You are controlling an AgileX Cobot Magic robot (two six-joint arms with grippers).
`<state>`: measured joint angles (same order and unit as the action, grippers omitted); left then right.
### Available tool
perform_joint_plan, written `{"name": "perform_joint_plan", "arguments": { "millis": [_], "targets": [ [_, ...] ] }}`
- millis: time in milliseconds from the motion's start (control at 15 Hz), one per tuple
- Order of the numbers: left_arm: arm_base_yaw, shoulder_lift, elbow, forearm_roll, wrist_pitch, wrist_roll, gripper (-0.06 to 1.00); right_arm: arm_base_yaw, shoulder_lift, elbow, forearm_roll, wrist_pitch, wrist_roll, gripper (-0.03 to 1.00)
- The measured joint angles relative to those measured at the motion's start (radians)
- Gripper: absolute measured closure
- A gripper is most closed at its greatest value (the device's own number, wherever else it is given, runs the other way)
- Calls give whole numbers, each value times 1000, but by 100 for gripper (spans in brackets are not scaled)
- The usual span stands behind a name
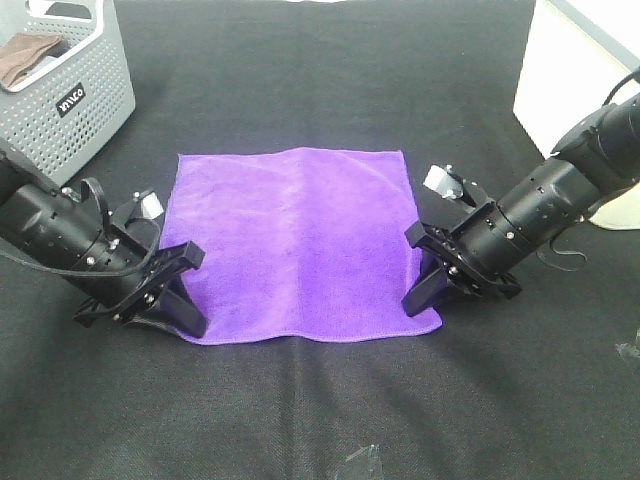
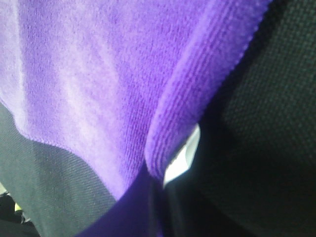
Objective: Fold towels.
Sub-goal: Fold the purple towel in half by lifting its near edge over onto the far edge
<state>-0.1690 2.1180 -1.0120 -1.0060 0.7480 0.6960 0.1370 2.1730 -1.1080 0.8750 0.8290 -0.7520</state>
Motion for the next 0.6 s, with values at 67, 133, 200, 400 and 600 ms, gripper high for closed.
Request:
{"name": "perform_joint_plan", "arguments": {
  "millis": [67,133,200,400,600],
  "targets": [
    [0,1,0,1,0,10,94,0,0,0,-2,6,0,97],
    [0,-4,0,9,2,18,94,0,-7,0,-10,9,1,97],
    [-3,-13,2,28,2,18,94,1,-24,9,-41,17,9,97],
    [-10,-85,43,101,5,21,94,1,-117,69,-59,41,20,97],
    [-10,-240,169,105,-6,21,94,4,-244,147,-62,103,71,97]
  ]
}}
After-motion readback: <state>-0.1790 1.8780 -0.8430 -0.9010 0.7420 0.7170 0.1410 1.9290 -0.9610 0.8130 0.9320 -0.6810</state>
